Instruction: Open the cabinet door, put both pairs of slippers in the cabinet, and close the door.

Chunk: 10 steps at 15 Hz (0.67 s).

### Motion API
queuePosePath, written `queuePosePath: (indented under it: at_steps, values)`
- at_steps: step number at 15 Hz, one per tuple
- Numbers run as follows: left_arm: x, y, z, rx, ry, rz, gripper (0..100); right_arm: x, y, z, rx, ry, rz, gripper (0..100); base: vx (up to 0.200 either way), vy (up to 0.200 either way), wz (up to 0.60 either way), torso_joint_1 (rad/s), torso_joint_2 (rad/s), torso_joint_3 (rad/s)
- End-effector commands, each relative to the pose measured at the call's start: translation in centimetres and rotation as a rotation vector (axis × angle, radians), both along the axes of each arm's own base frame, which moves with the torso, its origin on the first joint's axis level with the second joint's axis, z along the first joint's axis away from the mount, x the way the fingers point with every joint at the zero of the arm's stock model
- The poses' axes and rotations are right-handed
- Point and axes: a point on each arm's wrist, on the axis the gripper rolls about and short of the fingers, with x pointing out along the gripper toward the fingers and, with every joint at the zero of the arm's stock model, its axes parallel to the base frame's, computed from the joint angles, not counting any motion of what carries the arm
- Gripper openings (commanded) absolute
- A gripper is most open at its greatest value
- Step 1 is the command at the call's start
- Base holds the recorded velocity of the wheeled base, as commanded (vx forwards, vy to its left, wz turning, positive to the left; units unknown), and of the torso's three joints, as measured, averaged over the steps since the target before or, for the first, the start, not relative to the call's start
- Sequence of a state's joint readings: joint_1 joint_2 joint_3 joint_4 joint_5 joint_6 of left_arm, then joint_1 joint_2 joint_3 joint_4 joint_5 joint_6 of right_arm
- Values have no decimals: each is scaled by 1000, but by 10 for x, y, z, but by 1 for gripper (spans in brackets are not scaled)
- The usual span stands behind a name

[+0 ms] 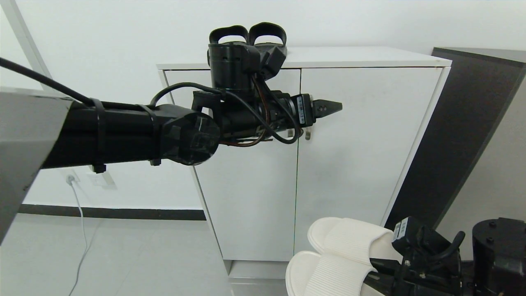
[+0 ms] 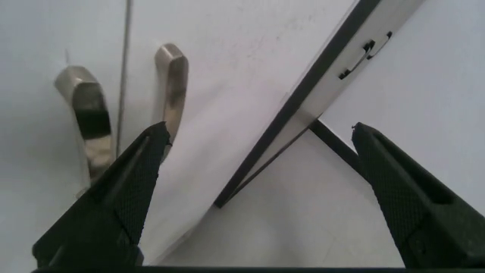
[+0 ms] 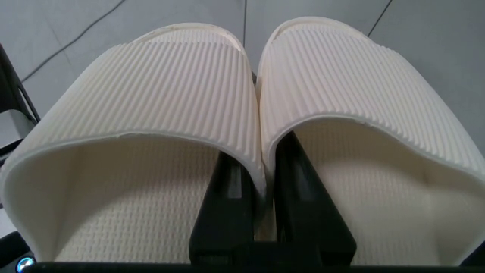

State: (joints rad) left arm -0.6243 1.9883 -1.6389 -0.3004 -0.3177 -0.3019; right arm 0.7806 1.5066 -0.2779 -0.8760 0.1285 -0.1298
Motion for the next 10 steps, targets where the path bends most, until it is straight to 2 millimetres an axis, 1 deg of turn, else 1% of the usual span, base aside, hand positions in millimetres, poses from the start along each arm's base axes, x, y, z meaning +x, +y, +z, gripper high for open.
queuePosePath:
  at_steps: [1, 3, 6, 10]
  values:
    - [5, -3, -1, -3, -5, 11, 100, 0, 0, -1, -2, 2, 1, 0, 0, 0, 0, 0, 0, 0]
    - [12, -9, -4, -1, -3, 26, 100, 0, 0, -2, -6, 5, 1, 0, 0, 0, 0, 0, 0, 0]
    - [18, -16, -5, 8, 8, 23, 100, -1, 0, -2, -5, 5, 4, 0, 0, 0, 0, 0, 0, 0]
    - [20, -17, -5, 4, 8, 22, 100, -1, 0, -2, -7, 8, 5, 0, 0, 0, 0, 0, 0, 0]
